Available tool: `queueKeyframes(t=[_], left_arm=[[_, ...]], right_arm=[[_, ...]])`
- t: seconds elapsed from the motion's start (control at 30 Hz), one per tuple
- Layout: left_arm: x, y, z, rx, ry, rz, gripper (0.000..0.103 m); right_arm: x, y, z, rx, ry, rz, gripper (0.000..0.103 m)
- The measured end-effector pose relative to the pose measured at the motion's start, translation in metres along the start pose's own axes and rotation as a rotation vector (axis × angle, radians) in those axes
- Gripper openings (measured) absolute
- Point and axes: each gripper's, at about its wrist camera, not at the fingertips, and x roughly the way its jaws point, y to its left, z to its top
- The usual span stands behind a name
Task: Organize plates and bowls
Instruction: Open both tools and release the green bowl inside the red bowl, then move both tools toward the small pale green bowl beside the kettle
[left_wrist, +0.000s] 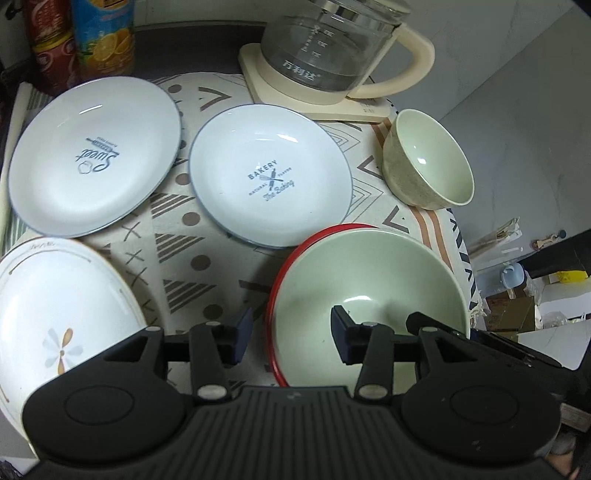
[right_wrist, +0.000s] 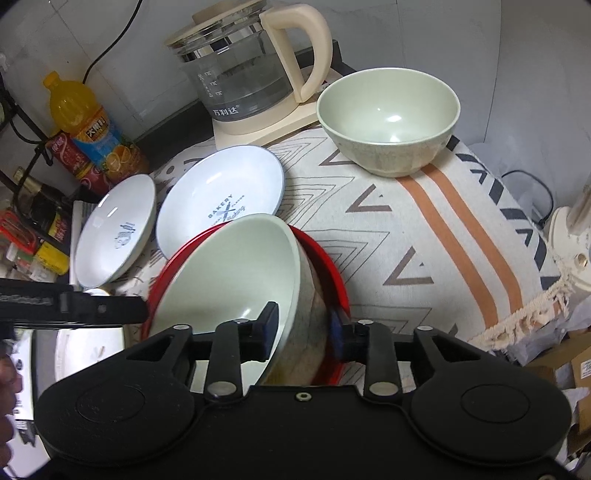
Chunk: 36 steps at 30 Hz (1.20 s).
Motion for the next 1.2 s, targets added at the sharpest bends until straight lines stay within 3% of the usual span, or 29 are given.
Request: queueKeyframes(t=[0.17,0.27,0.57,0.7,0.87,0.97,1.2], left_arm=[[0.003,-0.009,0.004,0.023,-0.003,-0.01,0.045],[0.003,-0.015,0.007,0.041,-0.008,-0.012,0.045],[0.008,-0.029,0.021,0.079,-0.027,-0.011,0.053],[0.013,-0.039,0.031,0.104,-0.04,-0.008,0.053],[0.021,-0.053,0.046,0.13,-0.055,-0.015,0.055],[0.028,-0.061,0.057,0.142,-0.064,-0.016,0.061],[0.047,-0.079,0.082,0.15,-0.086,-0.035,0.062]], right_arm=[[-0.01,-0.002,0.004,0.012,0.0,0.016,0.036],[-0.019,-0.003,0.007,0.007,-0.027,-0.002,0.053],[-0.032,-0.023,0.017,0.053,-0.099,-0.019,0.053],[-0.033,-0.032,0.023,0.078,-0.129,-0.042,0.064],[-0.028,-0.045,0.034,0.12,-0.148,-0.059,0.066],[-0.024,-0.052,0.041,0.133,-0.166,-0.065,0.069],[-0.012,-0.065,0.066,0.166,-0.194,-0.095,0.074]])
